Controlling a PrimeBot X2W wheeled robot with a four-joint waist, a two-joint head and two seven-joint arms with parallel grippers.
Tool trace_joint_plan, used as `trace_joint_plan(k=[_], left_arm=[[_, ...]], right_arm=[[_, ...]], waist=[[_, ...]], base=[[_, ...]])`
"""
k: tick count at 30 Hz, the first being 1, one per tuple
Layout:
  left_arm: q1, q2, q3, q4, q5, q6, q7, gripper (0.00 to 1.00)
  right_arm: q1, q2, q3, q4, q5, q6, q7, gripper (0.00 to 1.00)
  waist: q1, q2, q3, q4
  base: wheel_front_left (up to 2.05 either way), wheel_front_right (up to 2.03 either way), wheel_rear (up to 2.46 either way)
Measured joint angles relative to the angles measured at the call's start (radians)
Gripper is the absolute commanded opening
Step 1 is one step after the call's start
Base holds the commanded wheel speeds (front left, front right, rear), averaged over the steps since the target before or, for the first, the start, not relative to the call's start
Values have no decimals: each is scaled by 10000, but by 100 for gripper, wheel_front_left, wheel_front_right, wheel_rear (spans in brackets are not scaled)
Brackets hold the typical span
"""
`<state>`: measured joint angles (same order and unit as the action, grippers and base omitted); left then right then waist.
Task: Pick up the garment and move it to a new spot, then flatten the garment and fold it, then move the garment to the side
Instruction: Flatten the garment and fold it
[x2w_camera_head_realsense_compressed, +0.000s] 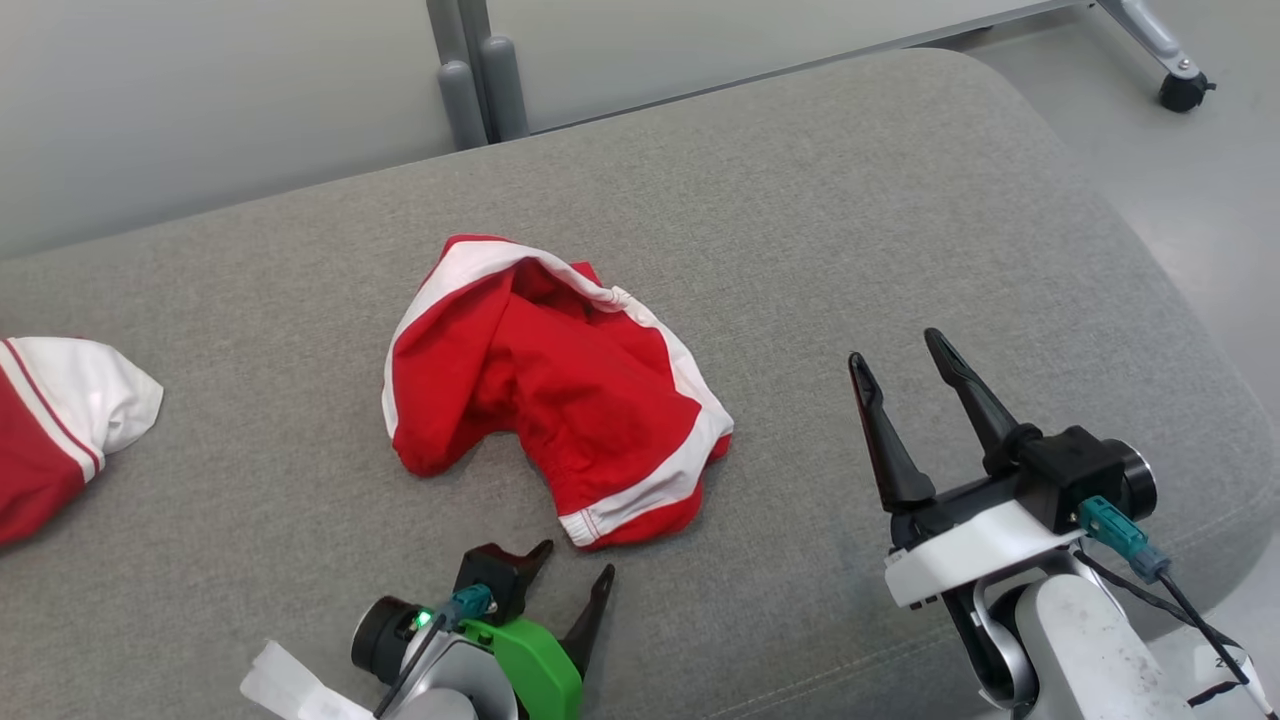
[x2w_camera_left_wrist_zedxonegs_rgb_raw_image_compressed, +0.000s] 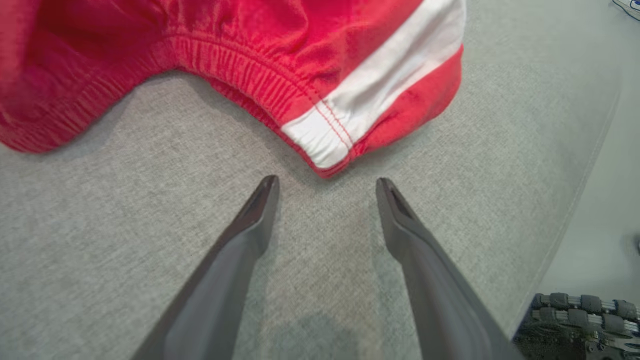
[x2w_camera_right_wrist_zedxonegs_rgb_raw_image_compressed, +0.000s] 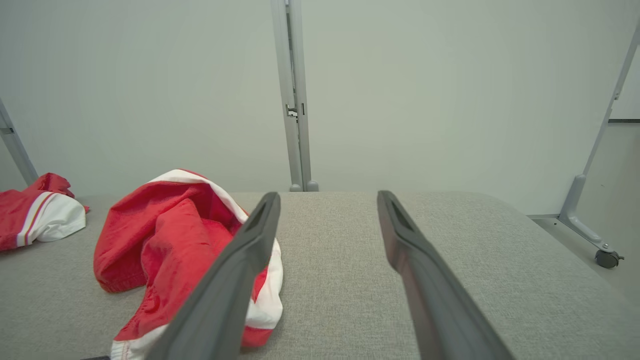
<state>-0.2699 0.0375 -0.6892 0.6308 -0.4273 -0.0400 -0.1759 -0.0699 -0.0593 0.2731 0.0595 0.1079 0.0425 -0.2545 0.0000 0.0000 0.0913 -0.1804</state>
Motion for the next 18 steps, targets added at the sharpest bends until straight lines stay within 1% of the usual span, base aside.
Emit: trace_joint_plan(k=[7, 11, 17, 18], left_arm=[[96, 40, -69, -247, -311, 77, 184, 100], [95, 46, -196, -383, -408, 157, 257, 100], [78, 52, -238, -744, -451, 562, 240, 100], [73, 54, -265, -803, -451, 593, 240, 100]], right_arm=[[0, 4, -71, -13, 0, -2, 0, 100], [2, 6, -209, -54, -2, -15, 0, 100], [8, 17, -267, -58, -10, -19, 0, 100], [18, 23, -307, -65, -13, -96, 0, 100]], waist=[[0, 0, 113, -419], [0, 0, 165, -524], [0, 0, 170, -508], [0, 0, 167, -486]], base=[[0, 0, 0], [0, 0, 0], [0, 0, 0], [0, 0, 0]])
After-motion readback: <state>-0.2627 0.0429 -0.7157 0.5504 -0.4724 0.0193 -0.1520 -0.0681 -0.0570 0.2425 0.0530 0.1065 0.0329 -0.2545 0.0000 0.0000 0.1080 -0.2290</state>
